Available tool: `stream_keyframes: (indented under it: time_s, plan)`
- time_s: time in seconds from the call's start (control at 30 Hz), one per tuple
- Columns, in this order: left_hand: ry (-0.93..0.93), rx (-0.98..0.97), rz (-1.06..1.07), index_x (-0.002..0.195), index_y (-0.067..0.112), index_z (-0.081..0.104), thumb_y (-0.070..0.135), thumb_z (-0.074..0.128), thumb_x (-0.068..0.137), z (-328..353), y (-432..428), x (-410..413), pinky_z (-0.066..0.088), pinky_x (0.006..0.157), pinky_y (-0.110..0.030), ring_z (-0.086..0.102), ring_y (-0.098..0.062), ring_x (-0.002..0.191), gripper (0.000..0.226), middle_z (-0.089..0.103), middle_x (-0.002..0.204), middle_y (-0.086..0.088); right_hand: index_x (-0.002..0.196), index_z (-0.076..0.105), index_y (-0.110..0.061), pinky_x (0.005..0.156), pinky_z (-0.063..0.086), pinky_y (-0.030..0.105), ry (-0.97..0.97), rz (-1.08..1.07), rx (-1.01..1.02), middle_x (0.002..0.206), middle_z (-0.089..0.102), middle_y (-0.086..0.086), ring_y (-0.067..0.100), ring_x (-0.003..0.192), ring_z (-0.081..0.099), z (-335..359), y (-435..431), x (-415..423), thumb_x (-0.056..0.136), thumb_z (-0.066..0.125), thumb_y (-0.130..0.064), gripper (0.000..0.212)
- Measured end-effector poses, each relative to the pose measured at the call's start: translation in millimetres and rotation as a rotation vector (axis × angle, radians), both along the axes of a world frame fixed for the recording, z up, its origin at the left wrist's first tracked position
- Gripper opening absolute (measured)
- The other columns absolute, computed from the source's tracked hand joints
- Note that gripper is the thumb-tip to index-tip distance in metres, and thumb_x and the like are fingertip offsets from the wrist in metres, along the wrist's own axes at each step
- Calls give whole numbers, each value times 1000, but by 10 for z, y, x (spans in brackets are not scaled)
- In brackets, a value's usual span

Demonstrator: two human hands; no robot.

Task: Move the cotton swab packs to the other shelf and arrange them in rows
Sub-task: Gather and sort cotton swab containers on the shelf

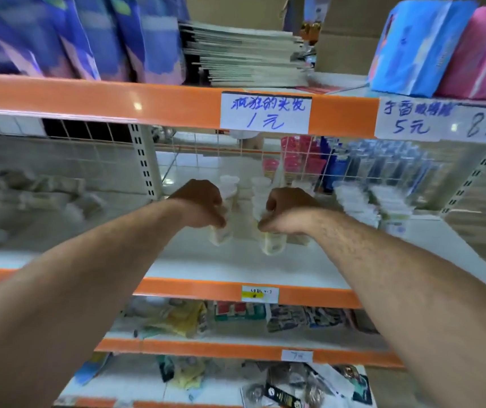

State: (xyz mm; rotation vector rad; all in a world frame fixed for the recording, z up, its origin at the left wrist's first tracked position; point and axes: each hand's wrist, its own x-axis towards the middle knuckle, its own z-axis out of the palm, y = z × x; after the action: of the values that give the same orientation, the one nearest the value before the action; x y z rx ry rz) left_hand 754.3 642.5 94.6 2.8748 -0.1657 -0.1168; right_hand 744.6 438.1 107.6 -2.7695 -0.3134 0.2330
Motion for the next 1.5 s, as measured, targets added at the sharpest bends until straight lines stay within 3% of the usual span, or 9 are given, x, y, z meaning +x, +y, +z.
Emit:
stream_keyframes:
  time_s: [0.1,0.23,0.37,0.63,0.77,0.9,1.1,1.33,1.5]
  plan:
    - [-37,-5,24,120,18,66,37,80,74,-107,28,53,46,84,-27,58,-20,109,51,61,119,-1,99,59,-24,65,48,28,7,0,33,94,57,-7,8,81,54,-18,-4,49,75,77,-37,33]
    - [-70,-10,5,97,11,71,28,74,78,-242,-24,277,48,73,-30,63,-23,94,25,62,93,-5,94,57,-26,65,47,27,12,-16,35,94,58,-8,9,82,56,-100,-69,127,72,76,-35,30]
    - [-76,54,-7,116,10,65,29,67,87,-414,-64,566,51,90,-36,60,-27,107,35,61,119,-10,93,58,-23,68,51,31,18,-39,64,92,61,-3,14,82,60,-139,-162,187,72,74,-30,27]
    - [-135,78,-136,82,21,53,26,63,90,-716,21,941,45,65,-25,65,-19,88,13,60,91,1,81,53,-20,56,39,27,-18,-39,65,78,55,-2,12,67,50,-188,-227,309,74,75,-28,25]
    - [-100,46,-61,110,16,63,32,68,87,-723,52,1005,51,84,-34,60,-26,104,27,55,113,-7,88,59,-14,58,40,28,-37,-45,79,84,61,2,14,70,52,-219,-190,384,71,76,-30,30]
    - [-104,-49,-99,101,14,66,30,74,84,-790,81,1063,43,63,-19,62,-21,92,24,53,94,2,94,62,-14,64,48,32,-49,-30,98,87,62,0,17,77,58,-239,-103,444,68,77,-33,35]
    - [-84,53,-56,115,17,63,38,67,86,-748,46,1082,50,87,-35,58,-24,104,36,54,122,-8,89,61,-15,64,47,30,-58,-10,95,85,60,-5,14,77,58,-278,6,493,67,78,-33,33]
    - [-152,-28,-135,98,10,65,28,66,91,-822,54,1057,35,60,-21,60,-16,84,19,49,83,3,84,57,-19,56,38,24,-46,16,84,80,58,-6,10,71,53,-298,49,487,69,78,-33,29]
    - [-182,-55,-78,131,12,57,39,70,87,-776,112,935,54,81,-34,61,-23,100,53,60,120,-11,92,61,-18,64,49,29,-50,33,72,85,61,-6,11,78,58,-280,160,463,69,77,-36,33]
